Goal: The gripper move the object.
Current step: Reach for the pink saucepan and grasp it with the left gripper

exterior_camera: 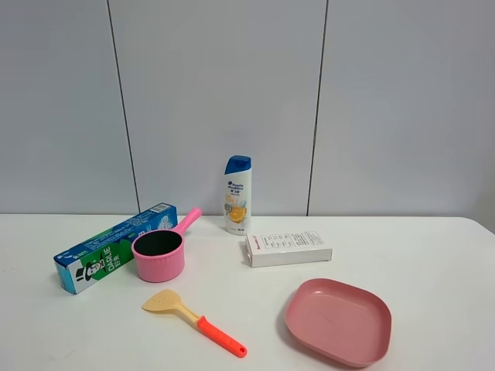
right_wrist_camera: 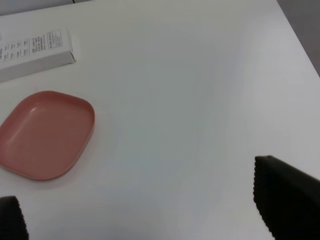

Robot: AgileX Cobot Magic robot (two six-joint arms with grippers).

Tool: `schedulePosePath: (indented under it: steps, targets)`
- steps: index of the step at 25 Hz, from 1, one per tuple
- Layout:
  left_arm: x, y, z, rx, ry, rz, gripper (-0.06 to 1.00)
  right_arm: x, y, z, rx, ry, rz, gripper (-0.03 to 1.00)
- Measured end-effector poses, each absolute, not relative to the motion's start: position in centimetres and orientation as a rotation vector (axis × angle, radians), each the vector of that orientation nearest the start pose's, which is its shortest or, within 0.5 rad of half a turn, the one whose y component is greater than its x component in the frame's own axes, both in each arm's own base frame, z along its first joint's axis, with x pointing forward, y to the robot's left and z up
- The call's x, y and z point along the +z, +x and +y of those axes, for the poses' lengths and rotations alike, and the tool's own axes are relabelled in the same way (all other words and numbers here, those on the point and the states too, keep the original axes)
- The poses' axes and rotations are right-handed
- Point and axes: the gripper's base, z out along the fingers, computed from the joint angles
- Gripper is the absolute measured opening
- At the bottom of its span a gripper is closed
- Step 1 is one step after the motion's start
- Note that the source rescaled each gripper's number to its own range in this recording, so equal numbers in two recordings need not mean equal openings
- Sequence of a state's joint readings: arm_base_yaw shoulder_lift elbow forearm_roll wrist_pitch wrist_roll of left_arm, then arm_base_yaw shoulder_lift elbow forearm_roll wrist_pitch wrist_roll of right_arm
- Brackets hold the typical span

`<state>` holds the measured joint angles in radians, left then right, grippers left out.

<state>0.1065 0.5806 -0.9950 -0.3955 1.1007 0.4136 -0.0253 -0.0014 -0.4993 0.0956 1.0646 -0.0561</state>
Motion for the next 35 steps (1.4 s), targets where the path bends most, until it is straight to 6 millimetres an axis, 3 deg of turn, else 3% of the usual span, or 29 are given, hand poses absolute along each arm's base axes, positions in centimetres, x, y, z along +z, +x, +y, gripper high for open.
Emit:
schedulePosePath:
  steps: [8, 18, 24, 35]
  targets:
    - [41.9, 15.6, -2.1, -0.247, 0.432, 2.145, 1.00, 27.7, -0.5, 0.8, 0.064, -0.036, 2.044, 1.00]
    - [39.7, 22.5, -2.6, -0.402, 0.403, 2.225, 1.00, 27.7, -0.5, 0.8, 0.064, -0.035, 2.044, 1.00]
    - [37.3, 27.0, -4.9, -0.356, 0.470, 2.320, 1.00, 27.7, -0.5, 0.8, 0.064, -0.035, 2.044, 1.00]
    - [33.6, 37.8, -12.4, -0.217, 0.569, 2.519, 1.00, 27.7, -0.5, 0.8, 0.064, -0.035, 2.044, 1.00]
